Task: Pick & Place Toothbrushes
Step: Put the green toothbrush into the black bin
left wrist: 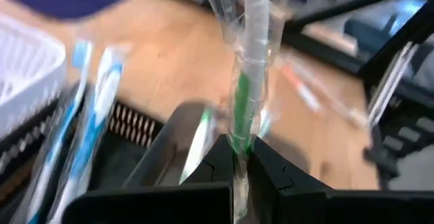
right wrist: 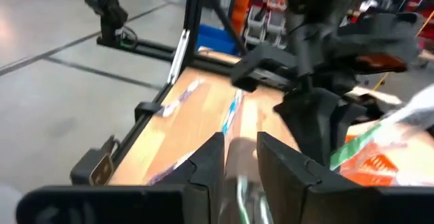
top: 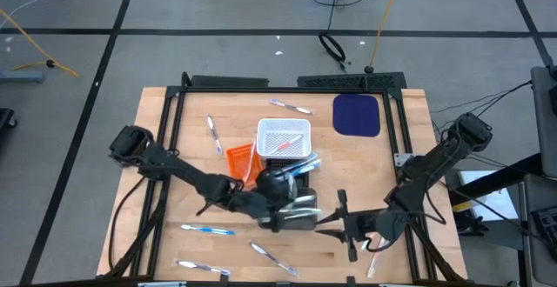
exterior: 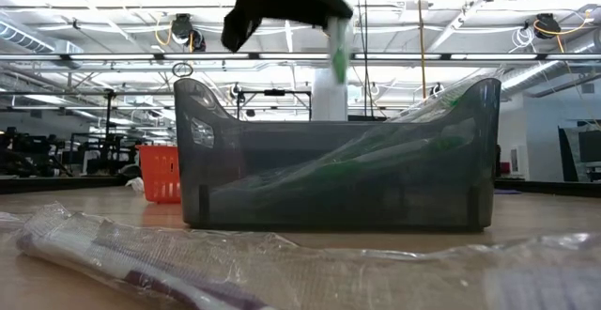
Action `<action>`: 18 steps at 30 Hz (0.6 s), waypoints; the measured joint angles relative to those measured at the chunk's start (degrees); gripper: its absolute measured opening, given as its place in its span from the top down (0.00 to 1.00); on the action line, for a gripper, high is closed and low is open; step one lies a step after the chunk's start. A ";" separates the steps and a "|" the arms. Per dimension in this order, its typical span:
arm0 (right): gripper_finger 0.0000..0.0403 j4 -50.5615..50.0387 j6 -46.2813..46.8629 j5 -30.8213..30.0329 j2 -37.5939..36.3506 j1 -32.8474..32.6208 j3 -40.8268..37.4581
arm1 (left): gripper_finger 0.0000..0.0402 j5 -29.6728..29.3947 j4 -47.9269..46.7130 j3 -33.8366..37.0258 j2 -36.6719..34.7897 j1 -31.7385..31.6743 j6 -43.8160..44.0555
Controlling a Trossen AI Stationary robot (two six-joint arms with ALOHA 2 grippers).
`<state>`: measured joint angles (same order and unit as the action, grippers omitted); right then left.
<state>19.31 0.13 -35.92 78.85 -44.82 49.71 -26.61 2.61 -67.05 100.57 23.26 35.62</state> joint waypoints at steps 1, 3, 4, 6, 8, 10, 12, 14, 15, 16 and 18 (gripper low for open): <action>0.81 -0.85 0.85 0.00 0.00 -0.27 0.00 | 0.98 1.24 -2.58 -0.60 0.00 -0.54 1.02; 0.81 -2.68 2.70 0.00 -0.02 -0.57 0.00 | 0.98 2.70 -9.47 -2.39 0.00 -1.35 3.30; 0.81 -3.43 3.59 0.00 -0.01 -0.73 0.00 | 0.98 2.89 -12.62 -3.39 0.00 -1.66 4.10; 0.81 -4.25 4.69 0.00 0.00 -1.07 0.00 | 0.98 3.19 -17.96 -5.11 0.00 -2.03 5.16; 0.81 -4.48 5.19 -0.02 0.00 -1.42 0.00 | 0.98 4.94 -21.96 -6.70 0.00 -2.36 5.23; 0.81 -4.72 5.22 0.02 0.00 -1.46 0.00 | 0.98 6.14 -24.58 -8.29 0.08 -2.36 4.94; 0.81 -4.63 5.22 0.02 0.00 -1.48 0.00 | 0.98 6.90 -27.14 -9.94 0.49 -2.57 4.87; 0.81 -4.73 5.23 0.00 0.00 -1.48 0.00 | 0.98 8.23 -30.76 -10.71 0.70 -2.76 5.36; 0.81 -4.89 5.22 0.02 0.00 -1.48 0.00 | 0.98 8.61 -31.39 -10.88 0.78 -2.88 5.56; 0.81 -5.12 5.22 0.00 0.00 -1.48 0.00 | 0.98 8.61 -31.23 -11.23 1.16 -3.01 5.66; 0.81 -5.11 5.22 0.02 0.00 -1.48 0.00 | 0.98 8.95 -31.18 -11.34 1.41 -3.06 5.64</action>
<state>14.20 5.34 -35.90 78.85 -46.30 49.71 -17.66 -28.57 -78.39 101.99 20.21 41.25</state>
